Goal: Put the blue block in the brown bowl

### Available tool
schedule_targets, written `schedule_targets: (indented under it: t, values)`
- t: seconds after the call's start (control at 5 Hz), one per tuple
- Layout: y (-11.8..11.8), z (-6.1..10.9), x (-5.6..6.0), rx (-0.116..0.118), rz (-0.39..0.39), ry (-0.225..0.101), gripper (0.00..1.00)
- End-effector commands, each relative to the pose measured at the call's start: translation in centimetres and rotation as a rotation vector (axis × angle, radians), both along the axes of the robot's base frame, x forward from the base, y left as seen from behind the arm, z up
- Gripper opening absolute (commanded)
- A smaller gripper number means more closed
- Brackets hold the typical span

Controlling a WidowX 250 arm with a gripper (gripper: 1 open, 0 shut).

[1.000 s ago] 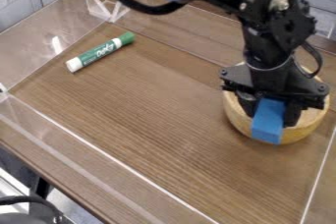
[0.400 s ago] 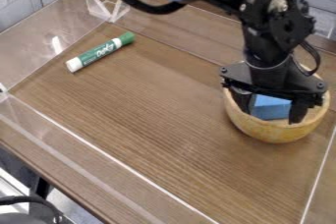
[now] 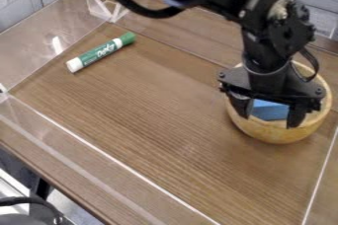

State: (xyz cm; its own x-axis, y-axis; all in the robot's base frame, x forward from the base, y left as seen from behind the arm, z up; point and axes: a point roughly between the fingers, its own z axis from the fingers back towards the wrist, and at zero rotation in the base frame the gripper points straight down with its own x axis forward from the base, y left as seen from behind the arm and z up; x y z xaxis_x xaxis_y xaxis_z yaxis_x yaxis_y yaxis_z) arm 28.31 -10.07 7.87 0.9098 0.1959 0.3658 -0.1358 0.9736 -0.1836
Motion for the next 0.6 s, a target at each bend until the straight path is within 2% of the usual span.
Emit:
schedule_targets:
  t: [0.0,0.4]
  values:
    - [-0.31,1.27,0.33,-0.010,0.001,-0.037,1.00]
    - [-0.53,1.13,-0.01,-0.015,0.014,-0.020,1.00]
